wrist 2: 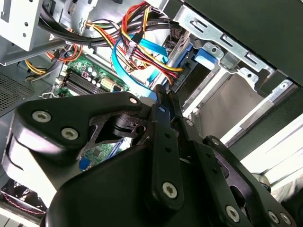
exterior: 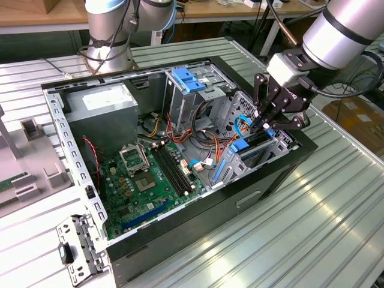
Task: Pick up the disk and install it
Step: 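Insert the second disk wire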
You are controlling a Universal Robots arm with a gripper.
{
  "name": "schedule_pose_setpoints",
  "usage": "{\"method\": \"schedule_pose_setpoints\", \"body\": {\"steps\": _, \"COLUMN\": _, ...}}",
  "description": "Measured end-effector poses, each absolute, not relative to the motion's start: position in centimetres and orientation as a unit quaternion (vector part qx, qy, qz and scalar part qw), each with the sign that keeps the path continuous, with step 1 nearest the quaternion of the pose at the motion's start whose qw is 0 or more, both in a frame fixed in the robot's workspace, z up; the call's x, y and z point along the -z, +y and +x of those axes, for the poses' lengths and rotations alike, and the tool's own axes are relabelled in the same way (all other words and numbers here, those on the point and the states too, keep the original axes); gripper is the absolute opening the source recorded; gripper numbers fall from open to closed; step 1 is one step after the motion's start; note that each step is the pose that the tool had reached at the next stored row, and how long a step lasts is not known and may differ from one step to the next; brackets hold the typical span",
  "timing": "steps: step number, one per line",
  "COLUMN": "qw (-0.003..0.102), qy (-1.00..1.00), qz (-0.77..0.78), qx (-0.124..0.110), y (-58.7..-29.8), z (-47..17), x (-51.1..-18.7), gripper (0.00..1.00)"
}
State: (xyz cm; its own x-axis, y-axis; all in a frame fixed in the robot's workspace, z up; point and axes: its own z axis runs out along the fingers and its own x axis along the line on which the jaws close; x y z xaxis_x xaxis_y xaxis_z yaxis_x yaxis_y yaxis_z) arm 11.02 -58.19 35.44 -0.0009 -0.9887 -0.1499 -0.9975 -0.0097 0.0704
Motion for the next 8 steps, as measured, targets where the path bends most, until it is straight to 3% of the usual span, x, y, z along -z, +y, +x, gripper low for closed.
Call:
{"method": "schedule_pose_setpoints", "body": {"steps": 2, "qw": 0.034, "qy": 0.702, "qz": -0.706, "qx": -0.085, "y": -58.41, "z": 11.02, "x": -35.32, "gripper": 0.16}}
{"method": "schedule_pose_setpoints", "body": {"steps": 8, "qw": 0.038, "qy": 0.702, "qz": -0.706, "qx": -0.089, "y": -58.97, "z": 11.02, "x": -34.97, "gripper": 0.16}}
